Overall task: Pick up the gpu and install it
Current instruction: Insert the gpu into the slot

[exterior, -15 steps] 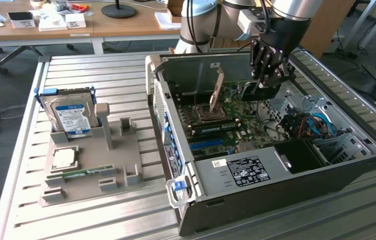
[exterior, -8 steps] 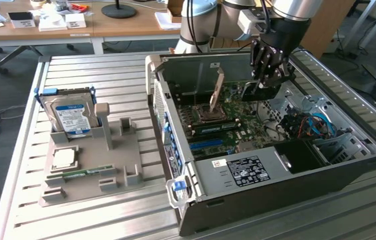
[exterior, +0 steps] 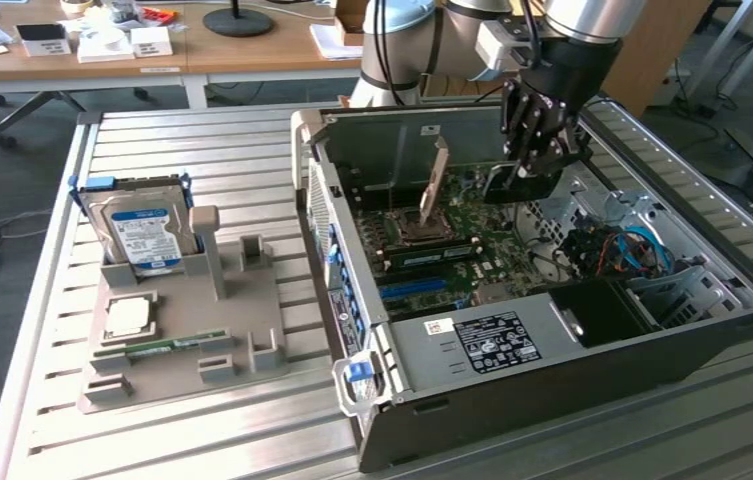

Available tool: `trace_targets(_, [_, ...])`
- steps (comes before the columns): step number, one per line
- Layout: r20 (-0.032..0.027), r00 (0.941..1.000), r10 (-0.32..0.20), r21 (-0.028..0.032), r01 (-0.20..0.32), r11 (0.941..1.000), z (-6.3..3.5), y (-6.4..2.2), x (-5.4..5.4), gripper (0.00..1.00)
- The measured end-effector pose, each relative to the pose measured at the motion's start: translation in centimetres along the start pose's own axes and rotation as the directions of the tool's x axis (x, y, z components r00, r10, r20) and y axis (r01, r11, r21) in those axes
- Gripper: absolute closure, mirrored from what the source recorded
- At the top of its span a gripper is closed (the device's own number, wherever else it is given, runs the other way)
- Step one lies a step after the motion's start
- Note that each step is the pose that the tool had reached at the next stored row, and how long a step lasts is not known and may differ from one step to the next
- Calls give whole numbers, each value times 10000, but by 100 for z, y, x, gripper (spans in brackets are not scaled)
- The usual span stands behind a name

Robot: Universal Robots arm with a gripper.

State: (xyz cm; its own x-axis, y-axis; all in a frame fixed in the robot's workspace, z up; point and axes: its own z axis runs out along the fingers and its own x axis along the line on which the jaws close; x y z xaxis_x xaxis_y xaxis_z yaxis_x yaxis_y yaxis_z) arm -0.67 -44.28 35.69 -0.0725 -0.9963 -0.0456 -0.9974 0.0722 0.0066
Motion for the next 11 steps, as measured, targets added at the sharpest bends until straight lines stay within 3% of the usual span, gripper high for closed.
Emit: trace_targets(11, [0, 10000, 0, 0, 0, 10000, 15, 0, 1, 73])
